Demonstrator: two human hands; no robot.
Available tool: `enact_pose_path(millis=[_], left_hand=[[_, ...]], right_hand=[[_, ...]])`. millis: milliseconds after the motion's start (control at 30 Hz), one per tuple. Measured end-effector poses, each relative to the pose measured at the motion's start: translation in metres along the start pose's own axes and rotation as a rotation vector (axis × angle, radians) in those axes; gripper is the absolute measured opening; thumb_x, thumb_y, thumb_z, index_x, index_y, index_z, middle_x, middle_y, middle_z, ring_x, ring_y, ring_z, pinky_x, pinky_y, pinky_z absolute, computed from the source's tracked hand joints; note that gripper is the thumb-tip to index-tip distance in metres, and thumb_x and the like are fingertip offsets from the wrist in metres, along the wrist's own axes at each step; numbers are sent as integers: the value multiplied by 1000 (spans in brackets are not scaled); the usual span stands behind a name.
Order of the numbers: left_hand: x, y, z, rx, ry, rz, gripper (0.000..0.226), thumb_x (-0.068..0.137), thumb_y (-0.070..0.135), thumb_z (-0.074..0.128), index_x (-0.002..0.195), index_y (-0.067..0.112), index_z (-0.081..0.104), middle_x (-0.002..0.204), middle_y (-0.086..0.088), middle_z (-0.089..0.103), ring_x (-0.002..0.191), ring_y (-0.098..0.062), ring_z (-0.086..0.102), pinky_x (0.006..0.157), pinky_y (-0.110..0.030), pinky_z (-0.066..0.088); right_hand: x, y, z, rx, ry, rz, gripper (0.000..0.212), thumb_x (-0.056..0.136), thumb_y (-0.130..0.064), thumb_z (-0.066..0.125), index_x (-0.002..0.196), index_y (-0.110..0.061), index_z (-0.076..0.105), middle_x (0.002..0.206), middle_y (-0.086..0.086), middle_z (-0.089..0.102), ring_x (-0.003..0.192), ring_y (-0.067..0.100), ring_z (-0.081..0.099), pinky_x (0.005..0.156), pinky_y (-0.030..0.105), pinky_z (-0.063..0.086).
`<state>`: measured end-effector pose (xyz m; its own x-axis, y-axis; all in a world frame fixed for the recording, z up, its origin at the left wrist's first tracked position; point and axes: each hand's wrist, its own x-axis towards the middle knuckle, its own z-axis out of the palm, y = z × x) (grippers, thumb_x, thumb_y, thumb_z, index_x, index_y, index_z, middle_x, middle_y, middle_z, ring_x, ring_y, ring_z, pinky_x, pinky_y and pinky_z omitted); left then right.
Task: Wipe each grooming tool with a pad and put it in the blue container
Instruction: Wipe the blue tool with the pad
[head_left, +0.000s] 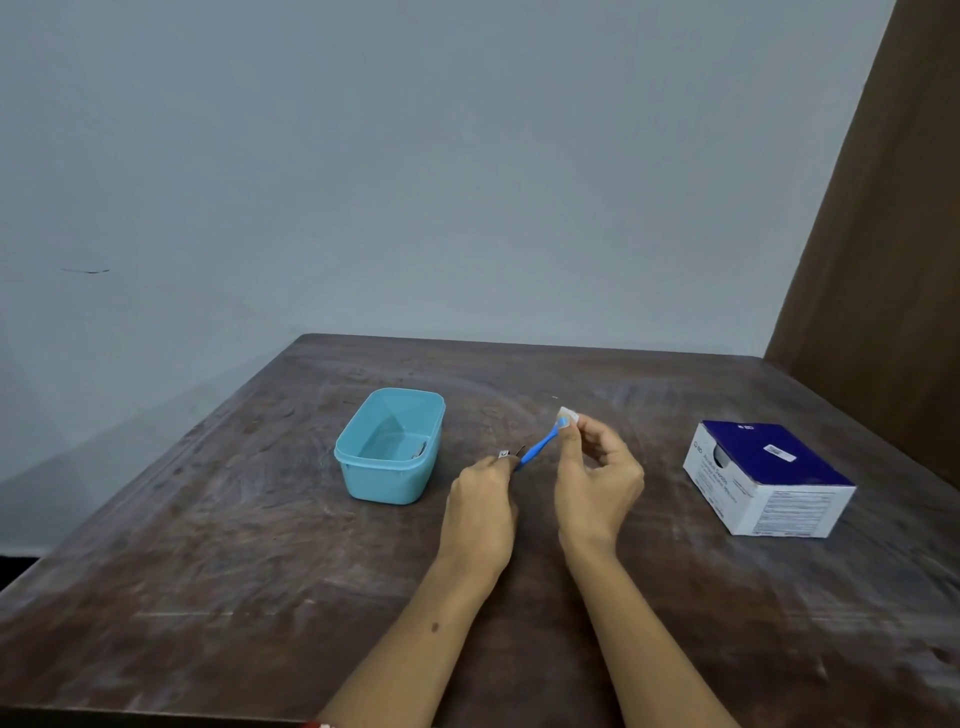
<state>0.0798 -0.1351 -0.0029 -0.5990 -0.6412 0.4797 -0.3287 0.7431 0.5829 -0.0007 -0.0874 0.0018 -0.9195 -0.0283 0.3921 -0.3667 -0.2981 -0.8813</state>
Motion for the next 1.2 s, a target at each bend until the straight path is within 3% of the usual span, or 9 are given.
enact_pose_path(millis=[133, 200, 367, 533, 700, 933, 1200], left_hand=[[0, -1, 0, -4, 7, -7, 36, 92, 4, 48, 126, 10, 56, 116, -8, 65, 106, -17, 60, 95, -28, 47], [1, -2, 1, -9, 10, -20, 37, 90, 2, 49, 125, 11, 57, 113, -8, 65, 103, -17, 61, 93, -29, 49], [2, -4, 2, -16, 18, -30, 33, 89, 3, 49, 119, 10, 61, 105, -7, 67, 95, -16, 62, 85, -29, 51], [0, -1, 0, 4, -13, -11, 38, 90, 1, 47, 126, 11, 56, 111, -9, 65, 102, -19, 61, 91, -30, 49], [0, -1, -1, 13, -18, 6, 38, 90, 1, 48, 126, 10, 56, 114, -10, 65, 104, -18, 60, 93, -29, 48], [-1, -1, 0, -11, 8, 25, 39, 90, 2, 50, 127, 11, 55, 117, -8, 64, 106, -16, 60, 95, -24, 46], [2, -8, 2, -140, 105, 53, 32, 81, -4, 54, 106, 9, 69, 93, -8, 72, 84, -18, 66, 78, -27, 52]], right_hand=[[0, 1, 0, -4, -33, -2, 7, 81, -22, 72, 84, -28, 71, 87, 1, 71, 82, 12, 67, 70, 20, 51], [-2, -1, 1, -4, -44, -7, 6, 81, -23, 71, 83, -28, 70, 87, 0, 71, 84, 11, 67, 69, 20, 52], [-7, -6, 1, -46, -49, -83, 21, 85, -14, 65, 80, -34, 68, 83, -13, 67, 84, 5, 63, 74, 31, 52], [-5, -6, -1, -100, -39, -124, 21, 84, -14, 65, 81, -35, 65, 82, -17, 63, 82, 2, 60, 76, 27, 50], [-2, 3, -1, -123, -30, -103, 8, 86, -18, 64, 86, -26, 66, 86, -4, 67, 83, 6, 60, 75, 28, 51], [-1, 7, -1, -110, -46, -47, 9, 85, -19, 65, 87, -28, 66, 91, 2, 68, 82, 4, 62, 65, 9, 46], [-7, 8, 1, -161, -288, -12, 15, 77, -18, 75, 77, -32, 69, 75, -7, 70, 70, 2, 65, 65, 10, 48]])
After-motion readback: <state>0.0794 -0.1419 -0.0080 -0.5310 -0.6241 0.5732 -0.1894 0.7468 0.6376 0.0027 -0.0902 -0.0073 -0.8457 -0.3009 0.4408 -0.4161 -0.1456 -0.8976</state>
